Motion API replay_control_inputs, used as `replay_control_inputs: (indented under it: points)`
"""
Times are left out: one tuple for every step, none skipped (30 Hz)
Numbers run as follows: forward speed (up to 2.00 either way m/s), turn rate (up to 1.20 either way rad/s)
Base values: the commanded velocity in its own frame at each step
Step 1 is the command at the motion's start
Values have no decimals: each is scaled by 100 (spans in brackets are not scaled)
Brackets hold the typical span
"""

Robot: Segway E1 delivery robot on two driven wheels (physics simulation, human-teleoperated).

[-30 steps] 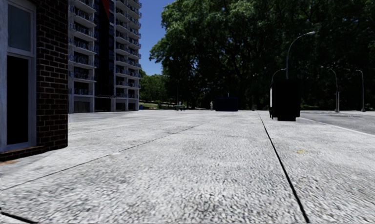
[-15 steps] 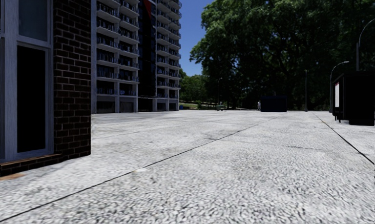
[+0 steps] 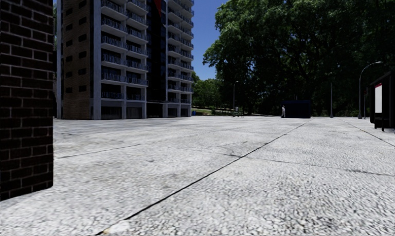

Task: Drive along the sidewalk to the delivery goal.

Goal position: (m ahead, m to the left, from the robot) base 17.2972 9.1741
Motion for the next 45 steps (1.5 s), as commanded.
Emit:
replay_control_inputs:
  points:
    - [200,0]
    - [200,0]
    - [200,0]
    - [200,0]
    - [200,0]
    - [200,0]
    - [200,0]
    - [200,0]
    - [200,0]
    - [200,0]
    - [200,0]
    - [200,0]
    - [200,0]
    - [200,0]
    - [200,0]
    - [200,0]
    - [200,0]
    - [200,0]
    - [200,0]
    - [200,0]
    - [200,0]
    - [200,0]
    - [200,0]
    - [200,0]
    - [200,0]
    - [200,0]
    - [200,0]
    - [200,0]
    - [200,0]
    - [200,0]
    - [200,0]
    - [200,0]
    - [200,0]
    - [200,0]
    - [200,0]
    - [200,0]
    - [200,0]
    - [200,0]
    - [200,0]
    - [200,0]
    - [200,0]
    - [200,0]
    - [200,0]
    - [200,0]
    - [200,0]
